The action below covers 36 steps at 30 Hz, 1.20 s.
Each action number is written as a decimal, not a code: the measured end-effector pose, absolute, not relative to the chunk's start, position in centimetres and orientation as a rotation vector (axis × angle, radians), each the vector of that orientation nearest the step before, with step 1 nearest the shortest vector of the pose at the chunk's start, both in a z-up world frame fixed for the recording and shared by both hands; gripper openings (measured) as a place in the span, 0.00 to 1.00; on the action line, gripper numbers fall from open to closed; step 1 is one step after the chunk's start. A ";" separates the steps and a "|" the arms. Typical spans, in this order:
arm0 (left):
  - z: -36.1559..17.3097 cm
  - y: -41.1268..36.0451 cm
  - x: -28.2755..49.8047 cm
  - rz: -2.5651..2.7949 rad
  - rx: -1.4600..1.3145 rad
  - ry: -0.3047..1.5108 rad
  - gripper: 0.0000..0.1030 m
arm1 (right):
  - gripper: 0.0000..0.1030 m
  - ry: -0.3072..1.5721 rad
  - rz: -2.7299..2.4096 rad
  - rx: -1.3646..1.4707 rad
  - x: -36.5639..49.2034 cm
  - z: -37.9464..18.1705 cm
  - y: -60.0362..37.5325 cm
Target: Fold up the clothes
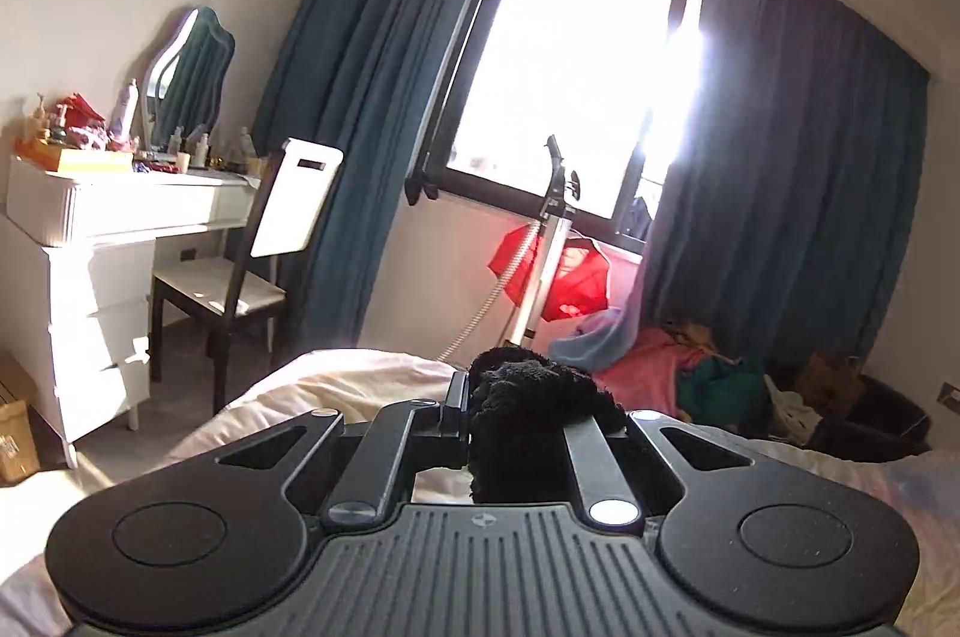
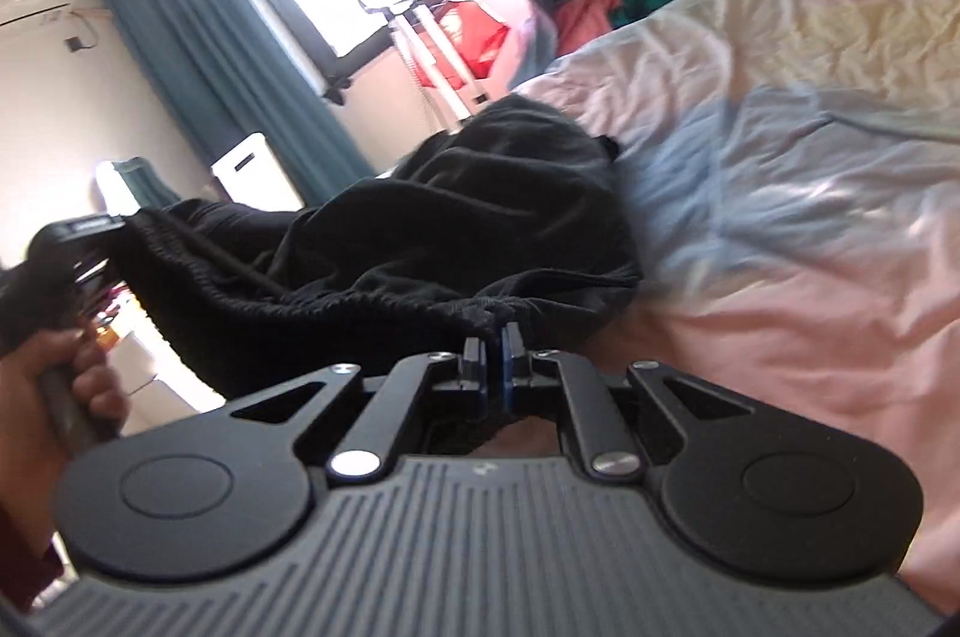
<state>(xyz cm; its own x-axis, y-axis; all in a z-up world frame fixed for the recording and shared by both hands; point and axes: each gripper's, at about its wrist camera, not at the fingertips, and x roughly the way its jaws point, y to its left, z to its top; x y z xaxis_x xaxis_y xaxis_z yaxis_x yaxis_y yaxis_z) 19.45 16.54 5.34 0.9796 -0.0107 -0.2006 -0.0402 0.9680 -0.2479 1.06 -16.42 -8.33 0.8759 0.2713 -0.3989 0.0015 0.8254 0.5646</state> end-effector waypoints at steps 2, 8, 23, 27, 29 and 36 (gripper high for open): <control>7.1 20.2 20.8 0.071 -0.240 0.201 0.10 | 0.08 0.489 0.236 0.587 1.9 -7.6 -12.1; 9.2 32.8 28.8 0.241 -0.199 0.251 0.10 | 0.09 0.490 0.508 0.637 6.8 -7.7 -0.8; -5.5 41.4 36.1 0.306 -0.180 0.518 0.38 | 0.23 0.615 0.692 0.445 13.7 -13.3 11.2; -4.7 41.6 32.8 0.386 -0.109 0.540 0.85 | 0.68 0.597 0.724 0.405 13.1 -12.1 10.6; -3.9 41.7 30.3 0.407 -0.108 0.551 0.97 | 0.80 0.585 0.739 0.416 12.5 -11.4 10.0; 0.5 38.3 20.2 0.316 -0.074 0.535 0.97 | 0.80 0.477 0.687 0.317 8.8 -6.5 5.2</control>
